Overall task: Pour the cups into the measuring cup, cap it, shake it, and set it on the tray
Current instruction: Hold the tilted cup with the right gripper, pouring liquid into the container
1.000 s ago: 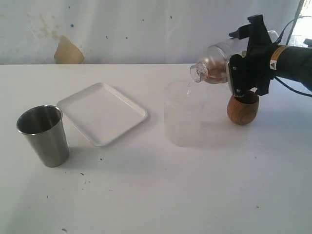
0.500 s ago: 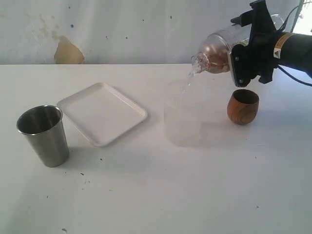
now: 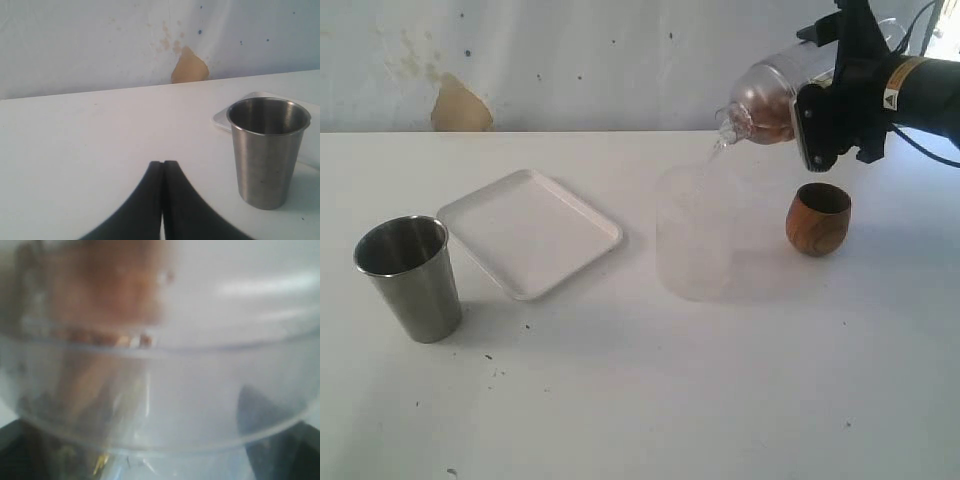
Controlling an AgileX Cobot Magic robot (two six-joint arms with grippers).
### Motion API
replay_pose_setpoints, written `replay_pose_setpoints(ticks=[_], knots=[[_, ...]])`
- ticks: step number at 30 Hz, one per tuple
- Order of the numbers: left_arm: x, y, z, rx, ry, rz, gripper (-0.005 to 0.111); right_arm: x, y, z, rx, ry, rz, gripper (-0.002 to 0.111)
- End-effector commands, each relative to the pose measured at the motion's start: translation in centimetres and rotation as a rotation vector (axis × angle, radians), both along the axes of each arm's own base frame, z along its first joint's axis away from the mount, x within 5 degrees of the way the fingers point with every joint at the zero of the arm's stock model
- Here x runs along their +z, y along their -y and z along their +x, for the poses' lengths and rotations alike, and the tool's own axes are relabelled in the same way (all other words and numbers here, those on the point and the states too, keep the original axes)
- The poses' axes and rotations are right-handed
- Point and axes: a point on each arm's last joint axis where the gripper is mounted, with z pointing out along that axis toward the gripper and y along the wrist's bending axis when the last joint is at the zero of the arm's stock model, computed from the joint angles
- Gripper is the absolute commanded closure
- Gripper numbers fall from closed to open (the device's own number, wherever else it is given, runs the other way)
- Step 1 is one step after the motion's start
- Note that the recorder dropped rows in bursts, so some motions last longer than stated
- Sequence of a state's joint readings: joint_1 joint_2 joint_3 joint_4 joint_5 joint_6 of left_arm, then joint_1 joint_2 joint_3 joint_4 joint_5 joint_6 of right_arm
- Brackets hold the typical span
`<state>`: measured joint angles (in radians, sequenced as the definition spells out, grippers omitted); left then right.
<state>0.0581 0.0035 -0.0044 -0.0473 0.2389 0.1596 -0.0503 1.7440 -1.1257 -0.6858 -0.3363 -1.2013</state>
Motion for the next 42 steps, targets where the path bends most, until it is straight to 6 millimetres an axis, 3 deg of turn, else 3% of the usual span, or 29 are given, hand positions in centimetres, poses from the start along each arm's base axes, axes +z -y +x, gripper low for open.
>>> replay_pose_setpoints(ticks=[1, 42], knots=[[-0.08, 0.01, 0.0, -0.001, 0.005, -0.001, 0.107, 1.45, -0.1, -0.08, 0.007, 0.06, 0.023, 0.108], [-0.08, 0.01, 0.0, -0.001, 0.005, -0.001, 0.107, 2.2, -0.23, 0.13, 0.05, 0.122, -0.102, 0.108]])
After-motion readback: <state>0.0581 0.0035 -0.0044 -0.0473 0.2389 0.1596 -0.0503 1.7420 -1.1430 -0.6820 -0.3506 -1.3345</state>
